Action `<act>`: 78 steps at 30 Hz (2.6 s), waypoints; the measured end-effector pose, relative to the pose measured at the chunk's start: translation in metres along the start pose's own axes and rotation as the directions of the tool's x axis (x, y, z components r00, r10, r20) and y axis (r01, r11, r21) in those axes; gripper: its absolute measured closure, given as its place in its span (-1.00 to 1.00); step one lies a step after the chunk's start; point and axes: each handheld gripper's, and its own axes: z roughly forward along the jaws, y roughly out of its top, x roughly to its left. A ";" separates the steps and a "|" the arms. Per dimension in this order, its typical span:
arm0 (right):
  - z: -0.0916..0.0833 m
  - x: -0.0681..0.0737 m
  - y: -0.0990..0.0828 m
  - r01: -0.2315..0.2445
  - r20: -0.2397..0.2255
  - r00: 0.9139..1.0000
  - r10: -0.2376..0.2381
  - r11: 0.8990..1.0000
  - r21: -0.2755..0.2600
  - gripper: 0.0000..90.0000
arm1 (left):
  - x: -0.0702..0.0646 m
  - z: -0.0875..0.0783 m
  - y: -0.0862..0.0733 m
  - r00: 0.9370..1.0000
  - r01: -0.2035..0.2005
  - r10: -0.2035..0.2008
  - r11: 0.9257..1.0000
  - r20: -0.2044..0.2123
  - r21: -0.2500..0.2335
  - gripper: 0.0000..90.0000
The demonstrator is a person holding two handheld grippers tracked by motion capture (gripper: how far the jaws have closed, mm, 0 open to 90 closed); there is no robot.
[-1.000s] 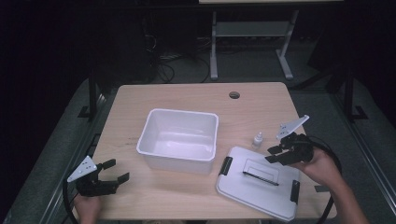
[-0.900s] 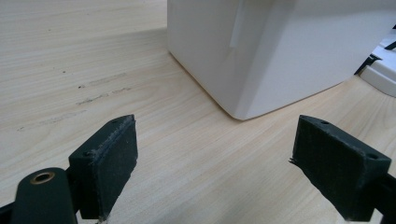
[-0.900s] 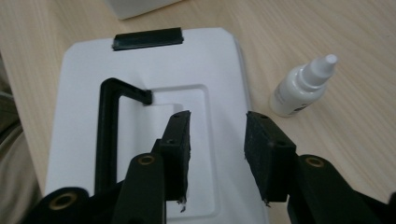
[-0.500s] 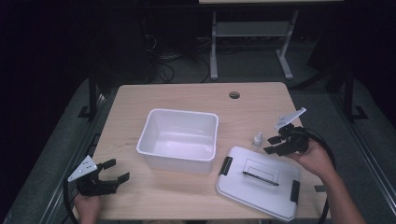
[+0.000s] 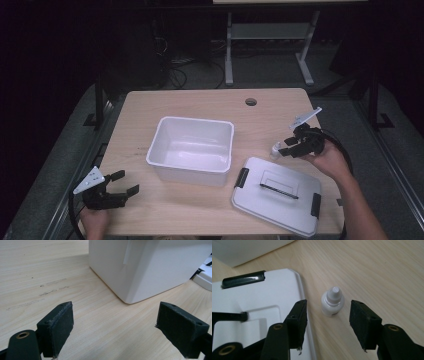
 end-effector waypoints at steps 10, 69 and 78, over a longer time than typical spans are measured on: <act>0.013 -0.004 0.007 -0.006 0.015 1.000 0.006 1.000 0.024 0.08 | 0.001 -0.001 0.000 1.000 0.003 -0.003 1.000 0.001 -0.006 -0.71; 0.013 0.017 0.024 0.033 -0.001 0.999 -0.033 0.996 0.079 0.33 | 0.003 -0.004 0.002 1.000 0.004 -0.003 0.999 0.014 -0.036 -0.71; -0.018 0.044 0.043 0.083 -0.020 0.996 -0.082 0.996 0.041 0.33 | 0.005 -0.005 0.002 1.000 0.015 -0.014 0.999 0.024 -0.051 -0.71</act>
